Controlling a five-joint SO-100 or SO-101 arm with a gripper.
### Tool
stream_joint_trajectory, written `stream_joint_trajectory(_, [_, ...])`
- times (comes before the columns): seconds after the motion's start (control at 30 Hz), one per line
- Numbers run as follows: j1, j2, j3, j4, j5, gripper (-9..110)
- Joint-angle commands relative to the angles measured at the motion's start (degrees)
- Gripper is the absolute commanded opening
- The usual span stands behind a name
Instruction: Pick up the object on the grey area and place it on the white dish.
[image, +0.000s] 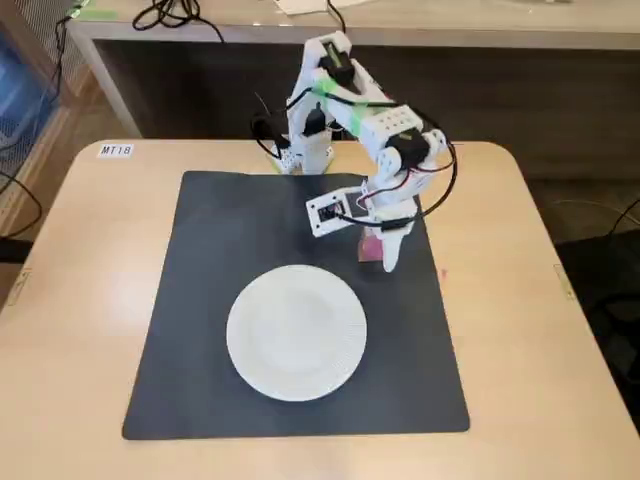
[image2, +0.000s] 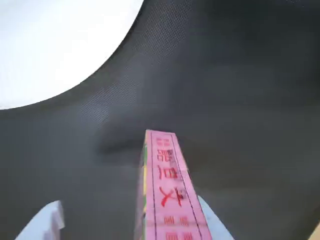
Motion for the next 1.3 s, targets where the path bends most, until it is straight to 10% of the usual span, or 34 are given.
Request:
stream_joint_trajectory(0.0, [0.2, -3.8, -3.4, -1.8, 0.4, 3])
stream_joint_trajectory(0.53, [1.9, 5.2, -9.7, -1.1, -5.0, 0])
stream_joint_trajectory(1.27, [29.9, -18.0, -44.6, -0.7, -35.1, 0])
